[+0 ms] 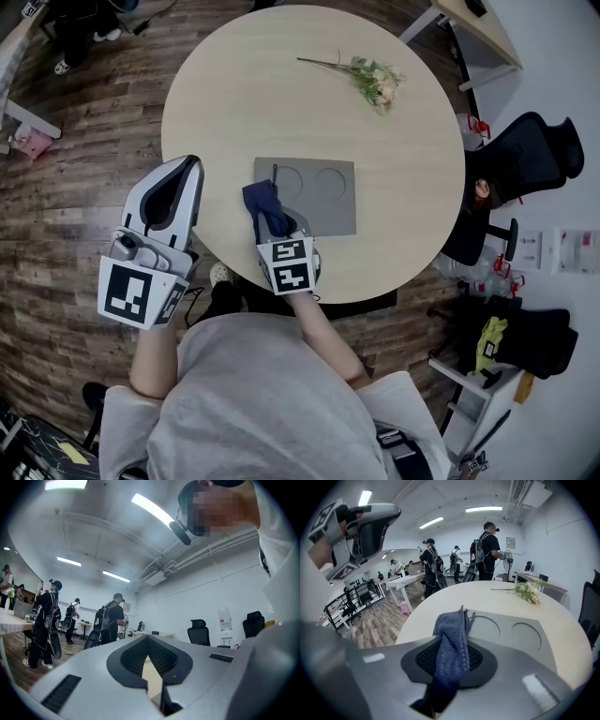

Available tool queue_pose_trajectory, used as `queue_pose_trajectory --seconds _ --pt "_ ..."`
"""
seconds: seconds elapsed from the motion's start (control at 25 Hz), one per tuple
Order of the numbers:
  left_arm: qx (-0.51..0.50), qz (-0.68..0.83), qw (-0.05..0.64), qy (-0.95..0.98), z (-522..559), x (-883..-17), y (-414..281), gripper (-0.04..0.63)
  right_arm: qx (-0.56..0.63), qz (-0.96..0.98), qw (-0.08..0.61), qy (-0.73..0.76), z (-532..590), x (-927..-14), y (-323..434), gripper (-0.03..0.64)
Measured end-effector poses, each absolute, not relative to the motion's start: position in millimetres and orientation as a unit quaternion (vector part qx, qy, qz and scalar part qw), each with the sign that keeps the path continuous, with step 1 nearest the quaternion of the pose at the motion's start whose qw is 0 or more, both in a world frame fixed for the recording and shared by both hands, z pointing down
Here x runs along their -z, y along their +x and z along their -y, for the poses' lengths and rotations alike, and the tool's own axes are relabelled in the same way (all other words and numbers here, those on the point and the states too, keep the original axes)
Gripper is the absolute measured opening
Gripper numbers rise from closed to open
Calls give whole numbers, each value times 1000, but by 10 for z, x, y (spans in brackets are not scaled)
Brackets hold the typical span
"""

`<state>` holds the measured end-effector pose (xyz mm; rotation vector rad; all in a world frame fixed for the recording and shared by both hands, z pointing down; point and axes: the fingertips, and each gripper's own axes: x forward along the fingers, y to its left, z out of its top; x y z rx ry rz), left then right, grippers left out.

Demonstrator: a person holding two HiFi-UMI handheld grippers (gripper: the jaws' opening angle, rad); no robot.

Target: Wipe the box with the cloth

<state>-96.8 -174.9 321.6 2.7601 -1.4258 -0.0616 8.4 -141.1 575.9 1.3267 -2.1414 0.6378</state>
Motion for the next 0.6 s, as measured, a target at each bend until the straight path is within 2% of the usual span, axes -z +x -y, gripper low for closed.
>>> queue_pose_trajectory --seconds 0.2,0.6 --pt "22 453 17 891 1714 -3213 -1026 8 -235 785 273 505 1392 -5840 110 80" --pt "28 433 17 901 1739 -3192 -865 8 -238 748 268 558 1391 -5874 730 80"
